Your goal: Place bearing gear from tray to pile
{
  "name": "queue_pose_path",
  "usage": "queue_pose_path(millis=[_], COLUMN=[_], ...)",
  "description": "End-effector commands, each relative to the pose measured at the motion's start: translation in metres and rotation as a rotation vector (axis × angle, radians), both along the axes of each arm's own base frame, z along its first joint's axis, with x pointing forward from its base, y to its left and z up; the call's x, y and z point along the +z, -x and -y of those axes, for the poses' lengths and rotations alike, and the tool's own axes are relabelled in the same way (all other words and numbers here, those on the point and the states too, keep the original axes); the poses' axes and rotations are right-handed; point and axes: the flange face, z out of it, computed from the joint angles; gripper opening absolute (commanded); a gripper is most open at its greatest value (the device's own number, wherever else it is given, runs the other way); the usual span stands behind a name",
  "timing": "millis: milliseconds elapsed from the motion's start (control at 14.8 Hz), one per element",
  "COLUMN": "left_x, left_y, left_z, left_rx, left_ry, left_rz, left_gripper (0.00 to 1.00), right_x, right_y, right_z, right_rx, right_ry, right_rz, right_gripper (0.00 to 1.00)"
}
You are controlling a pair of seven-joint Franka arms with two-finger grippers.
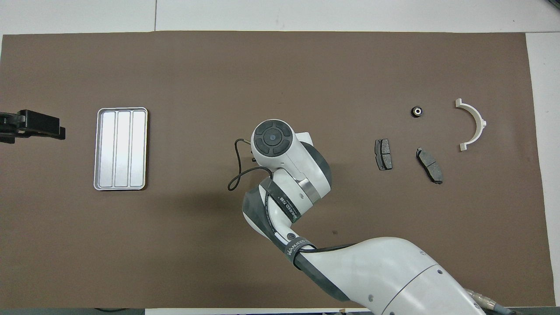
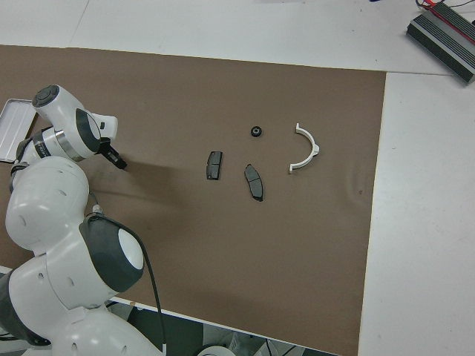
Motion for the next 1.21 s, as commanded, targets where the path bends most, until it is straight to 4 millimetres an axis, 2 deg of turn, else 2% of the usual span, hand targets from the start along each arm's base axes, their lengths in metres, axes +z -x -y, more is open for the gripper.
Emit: queue_pose_path(millis=[0,269,404,471,539,673,808,875,1010,1077,1145], left_x=[0.002,-0.005,-0.006,-0.008,-0.010,-0.015,-0.021,-0.023,-0.022,-0.022,-0.022], left_y=[0.007,0.008,0.009,0.010,0.012,0.015,0.018,0.019,0.022,0.022,0.023], left_z=[-0.001,0.001,0.001,0.001,0.001,-0.001,-0.002,-0.004,-0.005,-0.006,-0.006], left_rx=[-0.016,-0.019,-0.020,-0.021,-0.021,-0.024,-0.024,-0.021,-0.021,-0.024,-0.026], left_ry=[-0.006,-0.007,-0.007,-0.008,-0.008,-0.009,-0.011,-0.013,-0.012,-0.012,-0.012], left_rz=[-0.022,-0.049,-0.062,-0.072,-0.083,-0.094,-0.106,-0.110,-0.113,-0.116,-0.124], left_gripper=[1.00,1.00,1.00,1.00,1.00,1.00,1.00,1.00,1.00,1.00,1.00], right_x=[-0.005,-0.004,0.004,0.021,0.046,0.104,0.150,0.159,0.156,0.142,0.128], right_y=[0.006,0.005,-0.001,-0.009,-0.026,-0.064,-0.087,-0.098,-0.124,-0.134,-0.135], right_z=[0.004,0.003,0.009,0.013,0.027,0.083,0.145,0.182,0.250,0.285,0.311], right_rx=[-0.027,-0.029,-0.028,-0.003,0.037,0.116,0.271,0.362,0.512,0.563,0.608], right_ry=[-0.003,-0.004,0.006,0.019,0.027,0.043,0.027,0.018,0.004,-0.008,-0.013], right_rz=[-0.023,-0.022,-0.031,-0.047,-0.073,-0.144,-0.179,-0.188,-0.146,-0.105,-0.089], right_gripper=[0.00,0.00,0.00,0.00,0.00,0.00,0.00,0.00,0.00,0.00,0.00])
